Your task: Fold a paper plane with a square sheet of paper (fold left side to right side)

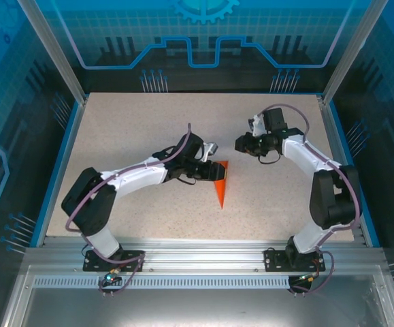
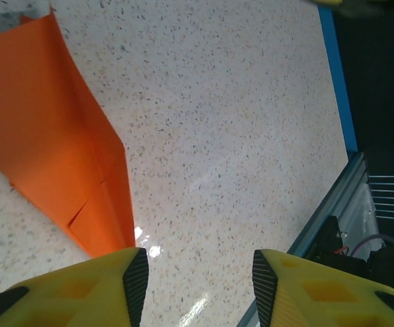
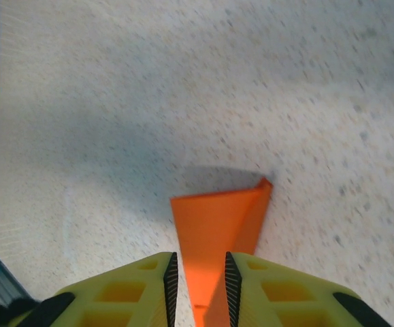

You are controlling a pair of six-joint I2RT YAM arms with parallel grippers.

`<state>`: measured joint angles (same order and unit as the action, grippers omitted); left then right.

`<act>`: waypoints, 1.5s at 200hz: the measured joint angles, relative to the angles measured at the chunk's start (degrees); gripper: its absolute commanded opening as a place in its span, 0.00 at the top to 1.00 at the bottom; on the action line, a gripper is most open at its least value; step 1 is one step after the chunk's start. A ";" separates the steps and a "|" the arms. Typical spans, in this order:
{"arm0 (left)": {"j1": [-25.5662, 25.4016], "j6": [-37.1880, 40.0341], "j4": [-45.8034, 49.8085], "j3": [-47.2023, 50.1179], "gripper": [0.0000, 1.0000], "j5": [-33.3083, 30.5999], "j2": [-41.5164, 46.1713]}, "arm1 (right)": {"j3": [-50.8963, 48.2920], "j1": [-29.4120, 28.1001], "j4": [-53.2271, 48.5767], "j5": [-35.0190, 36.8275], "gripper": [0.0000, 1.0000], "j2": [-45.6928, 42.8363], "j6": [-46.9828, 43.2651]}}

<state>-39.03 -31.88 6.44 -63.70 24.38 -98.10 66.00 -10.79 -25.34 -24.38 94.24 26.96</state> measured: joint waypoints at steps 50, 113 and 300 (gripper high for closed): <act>-2.05 0.00 1.14 -7.02 0.51 0.81 -8.11 | -6.62 3.08 -2.36 1.73 0.73 -1.18 0.35; -2.05 0.33 3.61 -6.95 0.51 -5.73 -7.93 | -9.77 0.90 -4.42 2.80 0.60 -4.96 -0.09; -1.14 -5.38 11.23 18.32 0.01 -42.80 27.61 | -0.63 -18.18 -9.07 10.78 1.00 1.79 0.26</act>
<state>-40.16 -37.26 17.67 -45.39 -18.41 -70.50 65.36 -28.97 -34.41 -13.61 96.03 27.22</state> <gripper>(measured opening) 0.984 0.041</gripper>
